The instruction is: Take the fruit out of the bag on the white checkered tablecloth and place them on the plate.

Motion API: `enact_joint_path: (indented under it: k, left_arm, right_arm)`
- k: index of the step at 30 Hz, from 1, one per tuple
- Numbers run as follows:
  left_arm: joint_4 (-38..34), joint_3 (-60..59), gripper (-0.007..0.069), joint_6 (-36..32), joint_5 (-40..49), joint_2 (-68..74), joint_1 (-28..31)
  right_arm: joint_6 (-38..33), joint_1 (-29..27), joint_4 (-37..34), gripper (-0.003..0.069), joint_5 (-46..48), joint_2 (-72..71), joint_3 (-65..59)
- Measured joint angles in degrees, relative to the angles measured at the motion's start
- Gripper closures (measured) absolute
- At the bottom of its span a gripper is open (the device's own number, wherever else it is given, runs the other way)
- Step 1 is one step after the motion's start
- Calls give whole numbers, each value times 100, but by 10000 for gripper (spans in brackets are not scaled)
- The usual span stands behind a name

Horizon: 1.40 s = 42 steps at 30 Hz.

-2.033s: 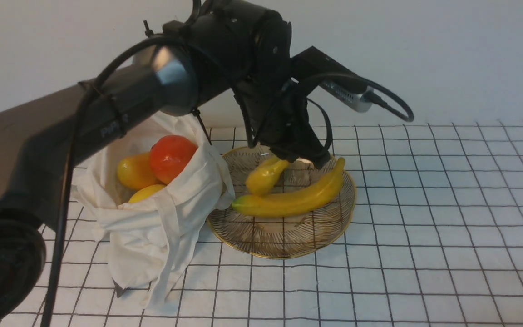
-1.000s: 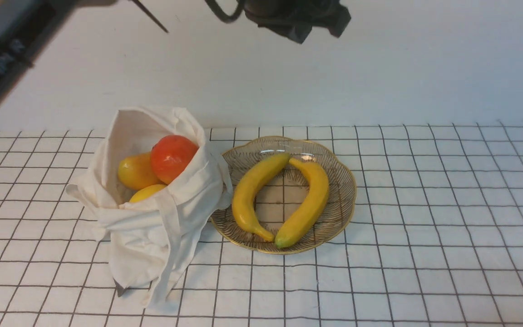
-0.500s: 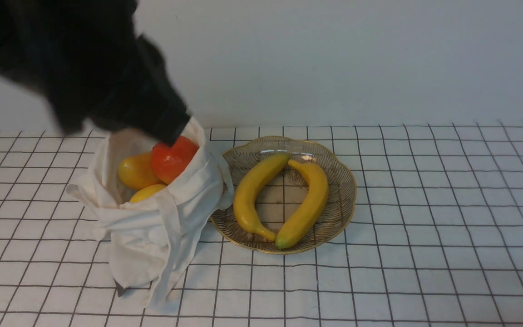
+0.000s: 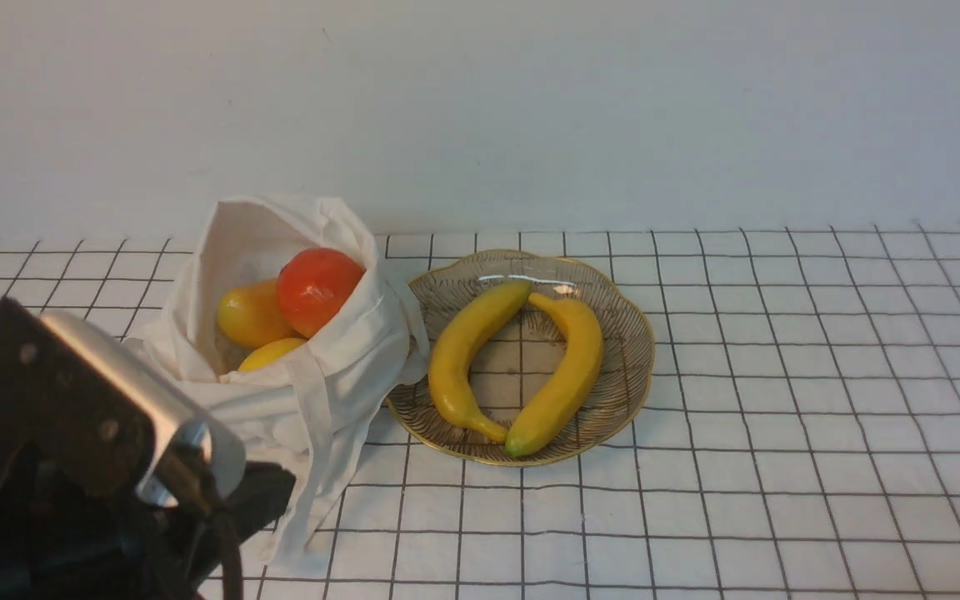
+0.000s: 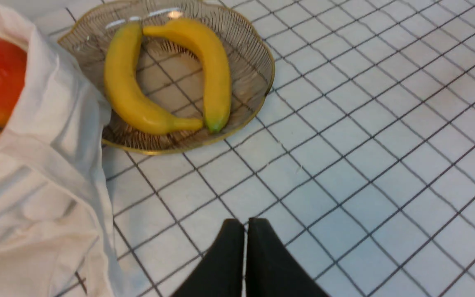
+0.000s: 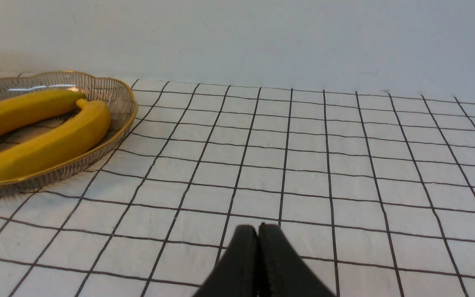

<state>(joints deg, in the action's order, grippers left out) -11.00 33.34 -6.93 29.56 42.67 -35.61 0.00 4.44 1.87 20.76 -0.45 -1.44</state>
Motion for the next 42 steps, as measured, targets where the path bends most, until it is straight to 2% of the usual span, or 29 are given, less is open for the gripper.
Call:
enact_joint_path:
  k: [7,15,21,25,28,30,31,35,38,42]
  left_arm:
    - [-5,-572,632,0,2,-20,0]
    - [1,-597,632,25,35,-20,0]
    - [752,-1003,632,964,-191,-639,182]
    - [1416,-1733,632,1674,-305,-1680,888]
    - [1563,-2195,632,1773,-305,-2566,1566]
    - [1569,-2582,632,1788,-307,-3348,2242]
    - [1569,-2606,632,1788,-307,-3404,2293]
    - [1569,-2981,632,1788,-307,-4205,3109]
    - [1569,-3133,632,1788,-297,-4327,3444]
    - [1569,-3159,632,1788,-284,-4327,3522]
  right_arm:
    - [0,0,0,674,0,0,0]
    - [0,0,0,674,0,0,0]
    - [0,0,0,674,0,0,0]
    - [0,0,0,674,0,0,0]
    - [0,0,0,674,0,0,0]
    - [0,0,0,674,0,0,0]
    - [0,0,0,674,0,0,0]
    - [0,0,0,674,0,0,0]
    - [0,0,0,674,5,0,0]
    - [0,0,0,674,5,0,0]
